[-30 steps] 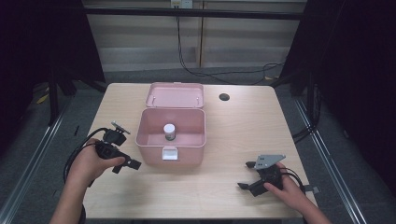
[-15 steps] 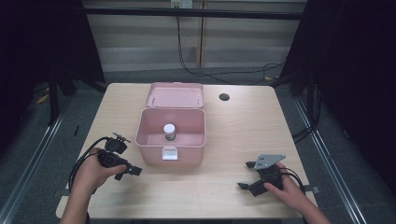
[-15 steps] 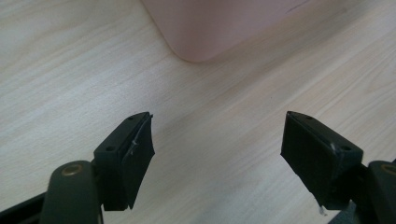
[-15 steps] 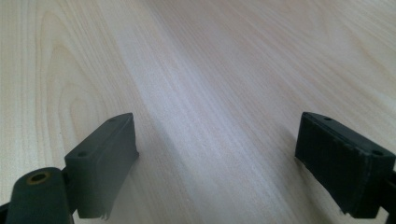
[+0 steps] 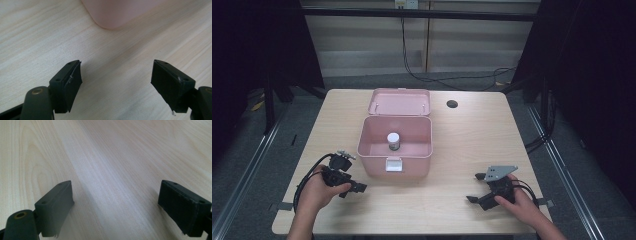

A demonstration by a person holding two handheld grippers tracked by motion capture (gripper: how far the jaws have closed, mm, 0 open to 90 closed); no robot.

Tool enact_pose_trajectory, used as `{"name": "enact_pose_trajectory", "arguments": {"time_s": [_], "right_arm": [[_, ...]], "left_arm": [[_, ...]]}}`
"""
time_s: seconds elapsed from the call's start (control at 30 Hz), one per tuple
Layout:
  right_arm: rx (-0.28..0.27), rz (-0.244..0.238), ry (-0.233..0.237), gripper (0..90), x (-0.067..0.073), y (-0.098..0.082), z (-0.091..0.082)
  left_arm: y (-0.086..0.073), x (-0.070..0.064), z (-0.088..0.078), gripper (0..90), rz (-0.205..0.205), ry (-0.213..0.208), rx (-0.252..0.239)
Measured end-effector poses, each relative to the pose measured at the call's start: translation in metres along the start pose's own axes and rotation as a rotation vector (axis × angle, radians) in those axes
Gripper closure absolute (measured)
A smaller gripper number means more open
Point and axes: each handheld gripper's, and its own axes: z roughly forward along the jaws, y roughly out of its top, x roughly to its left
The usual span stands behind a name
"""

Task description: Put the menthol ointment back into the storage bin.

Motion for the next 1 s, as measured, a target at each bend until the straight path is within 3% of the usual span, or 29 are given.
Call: {"name": "enact_pose_trajectory", "arguments": {"time_s": [0.37,0.63,0.87,1.0], "right_arm": [[0.001,0.003,0.001,12.2,0.000,0.000,0.000],[-0.001,0.001,-0.001,12.2,0.000,0.000,0.000],[0.000,0.000,-0.001,12.2,0.000,0.000,0.000],[0.001,0.002,-0.002,12.2,0.000,0.000,0.000]], "left_arm": [[-0.004,0.001,0.010,20.8,0.046,0.059,-0.037],[-0.009,0.005,0.014,18.7,0.044,0.069,-0.067],[-0.010,0.003,0.018,15.2,0.101,0.102,-0.081],[-0.011,0.002,0.021,13.6,0.107,0.117,-0.114]]}}
